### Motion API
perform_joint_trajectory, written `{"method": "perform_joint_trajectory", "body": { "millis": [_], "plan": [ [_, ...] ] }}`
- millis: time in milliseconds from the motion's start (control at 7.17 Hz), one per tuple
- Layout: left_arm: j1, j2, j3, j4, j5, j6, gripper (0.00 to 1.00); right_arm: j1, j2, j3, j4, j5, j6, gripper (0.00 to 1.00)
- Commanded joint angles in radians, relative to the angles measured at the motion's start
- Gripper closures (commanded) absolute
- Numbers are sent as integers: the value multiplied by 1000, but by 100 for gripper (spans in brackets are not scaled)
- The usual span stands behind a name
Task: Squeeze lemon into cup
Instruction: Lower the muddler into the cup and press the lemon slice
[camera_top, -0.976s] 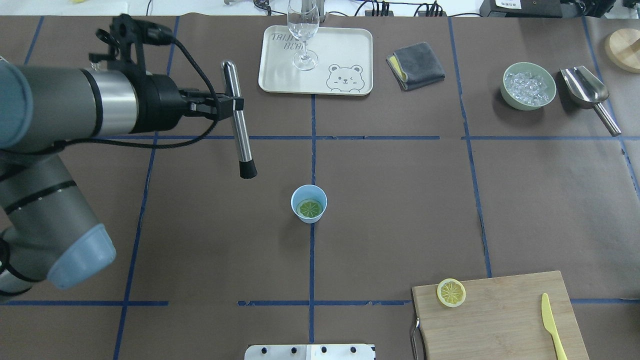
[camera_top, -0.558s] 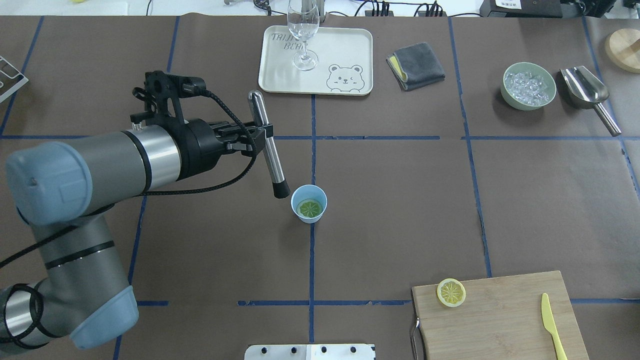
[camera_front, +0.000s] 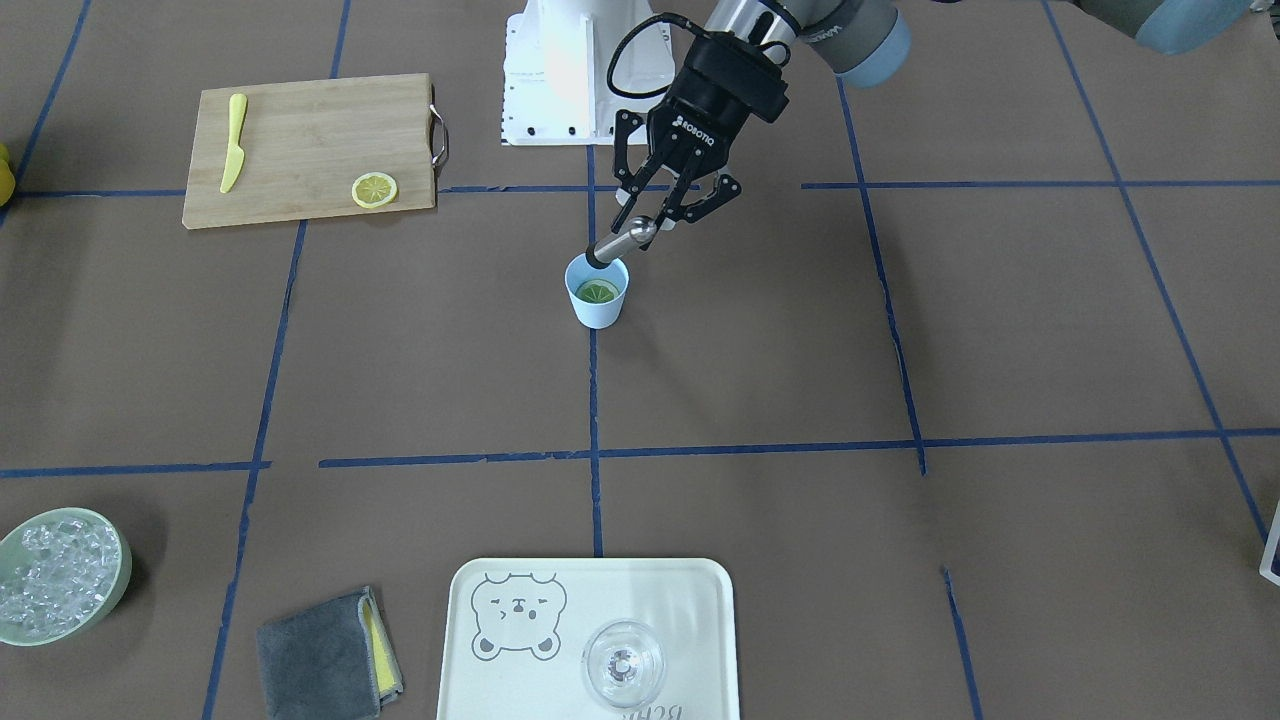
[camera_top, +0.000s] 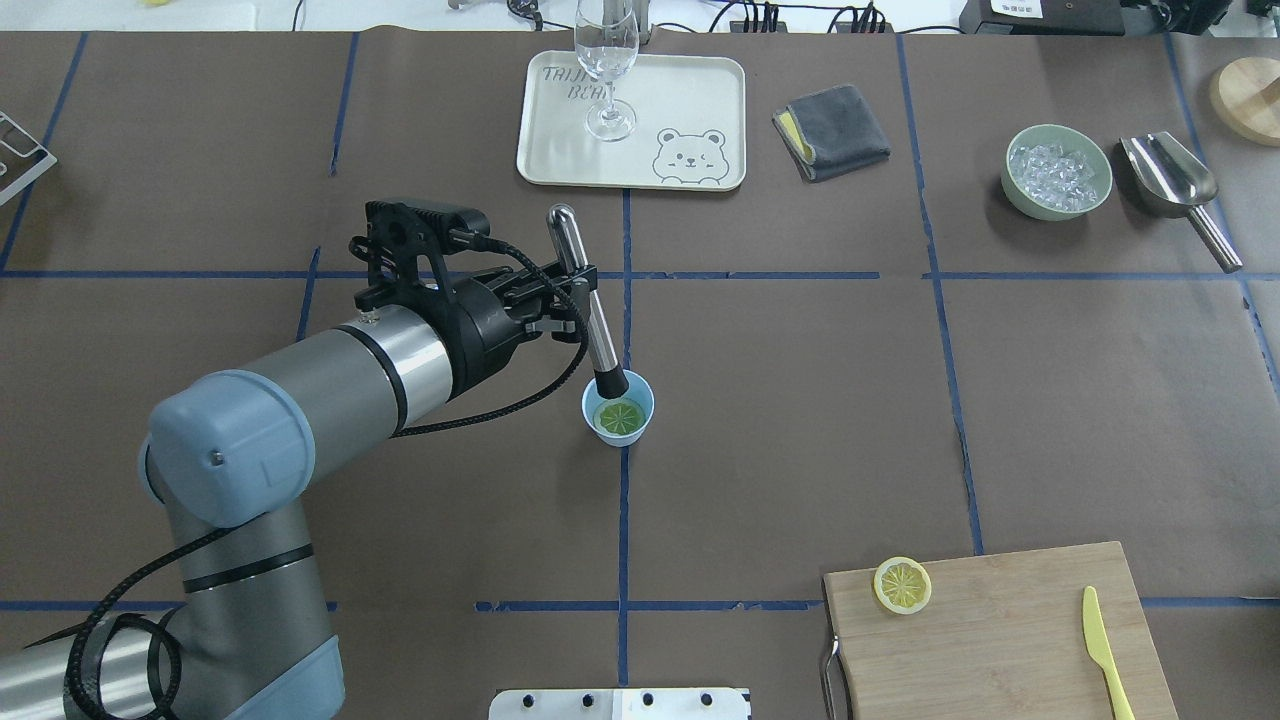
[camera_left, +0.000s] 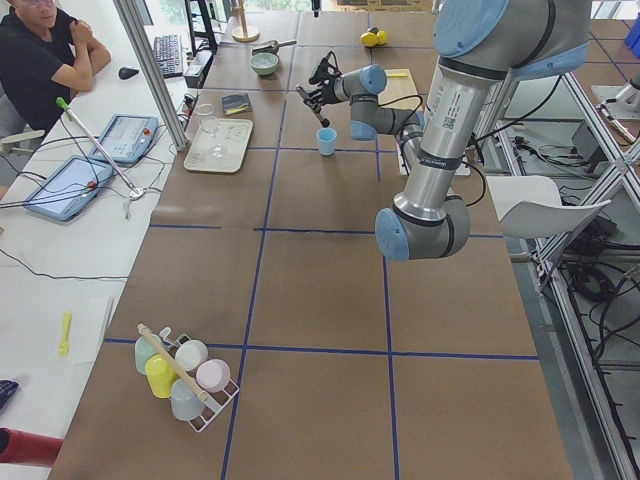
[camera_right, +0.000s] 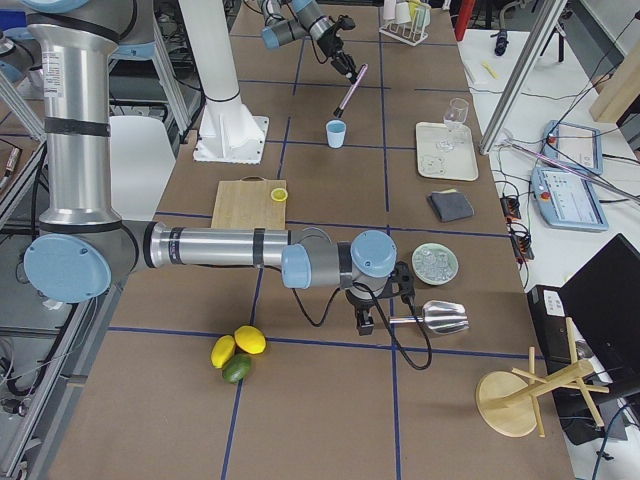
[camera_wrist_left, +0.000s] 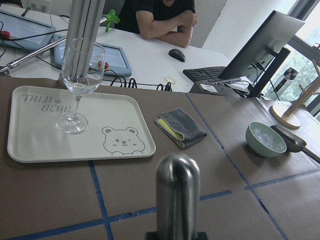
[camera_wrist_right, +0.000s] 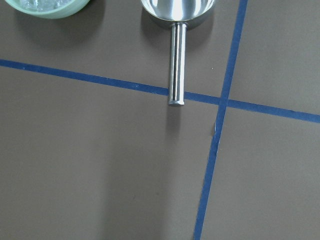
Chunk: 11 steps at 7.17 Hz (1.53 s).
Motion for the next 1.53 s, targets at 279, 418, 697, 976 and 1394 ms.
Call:
{"method": "perform_joint_trajectory", "body": {
  "millis": [279,418,697,976,1394],
  "plan": [
    [6,-22,58,-3,11,7,100,0,-1,2,0,1,0,0],
    [10,-35,73,-4,11,7,100,0,0,2,0,1,0,0],
    [12,-36,98,-7,11,10,100,0,0,10,-2,2,2,0],
    [18,-31,106,-7,10,10,100,3,2,10,-2,2,2,0],
    [55,-31,130,-9,11,5,100,6,2,25,-11,2,2,0]
  ]
}}
